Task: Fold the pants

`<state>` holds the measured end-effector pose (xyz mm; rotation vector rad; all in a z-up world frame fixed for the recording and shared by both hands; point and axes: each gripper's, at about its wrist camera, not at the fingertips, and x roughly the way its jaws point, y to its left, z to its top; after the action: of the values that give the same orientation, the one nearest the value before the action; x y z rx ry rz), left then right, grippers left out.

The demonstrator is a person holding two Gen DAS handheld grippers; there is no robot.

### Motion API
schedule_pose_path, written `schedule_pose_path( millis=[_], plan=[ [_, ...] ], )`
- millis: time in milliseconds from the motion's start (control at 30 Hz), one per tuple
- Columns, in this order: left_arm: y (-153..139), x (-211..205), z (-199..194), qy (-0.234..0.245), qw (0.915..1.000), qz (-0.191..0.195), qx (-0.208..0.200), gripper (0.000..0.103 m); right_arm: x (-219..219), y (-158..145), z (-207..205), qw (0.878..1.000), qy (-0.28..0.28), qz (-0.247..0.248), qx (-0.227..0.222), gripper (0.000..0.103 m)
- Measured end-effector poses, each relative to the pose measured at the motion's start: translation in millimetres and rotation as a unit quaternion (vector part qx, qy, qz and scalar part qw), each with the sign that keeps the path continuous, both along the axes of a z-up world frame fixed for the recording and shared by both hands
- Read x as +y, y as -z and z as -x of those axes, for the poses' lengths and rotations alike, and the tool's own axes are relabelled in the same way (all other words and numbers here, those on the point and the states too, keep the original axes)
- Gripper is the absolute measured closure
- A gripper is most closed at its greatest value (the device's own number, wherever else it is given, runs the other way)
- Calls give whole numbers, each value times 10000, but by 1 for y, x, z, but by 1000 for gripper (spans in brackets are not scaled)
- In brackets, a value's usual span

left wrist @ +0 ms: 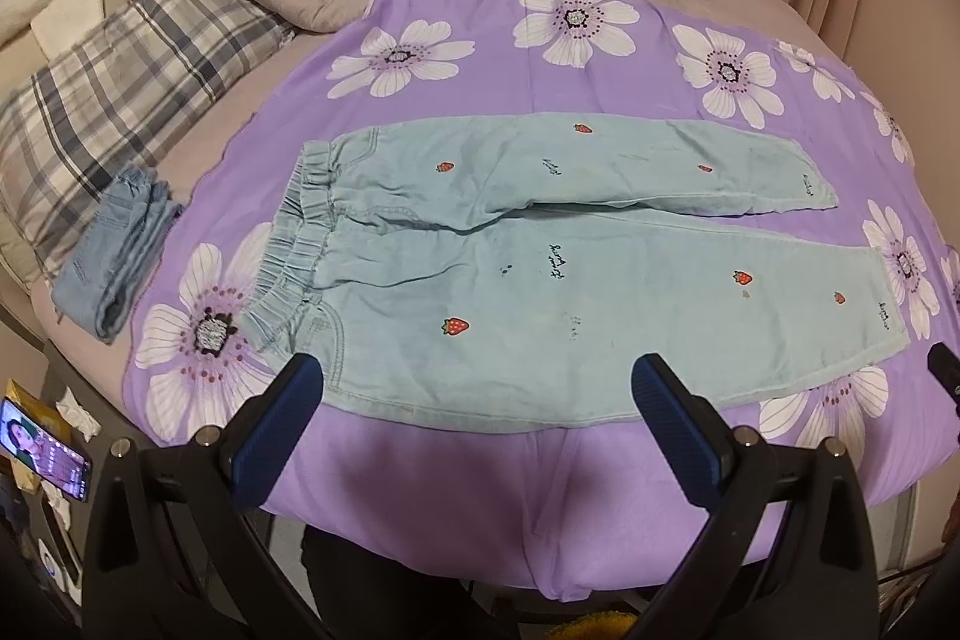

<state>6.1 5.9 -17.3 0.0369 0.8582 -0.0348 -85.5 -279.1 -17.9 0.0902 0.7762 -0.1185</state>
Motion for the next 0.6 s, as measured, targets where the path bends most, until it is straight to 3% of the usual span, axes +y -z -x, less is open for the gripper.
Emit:
schedule_pose_path(
  millis=[67, 100, 167, 267, 367, 600],
  plan=[
    [6, 7, -5, 59, 9987, 469, 197, 0, 1, 3, -2, 10000, 3, 30, -9, 1],
    [12, 16, -9, 39, 9956, 884, 320, 0, 2, 5, -3, 10000, 5, 40, -2, 1],
    [19, 30, -13, -59, 9907, 1326, 284, 0, 6, 14, -6, 9998, 11, 34, 176, 1],
    [34, 56, -17, -521, 9680, 2435, 297, 0, 26, 40, -15, 9978, -185, 361, 521, 1],
    [49, 94, -17, -1023, 9568, 2716, 197, 0, 56, 66, -23, 9913, -798, 480, 929, 1],
    [92, 142, -21, -1664, 9446, 2754, 653, 1, 133, 96, -41, 9725, -2172, 434, 720, 1]
  ],
)
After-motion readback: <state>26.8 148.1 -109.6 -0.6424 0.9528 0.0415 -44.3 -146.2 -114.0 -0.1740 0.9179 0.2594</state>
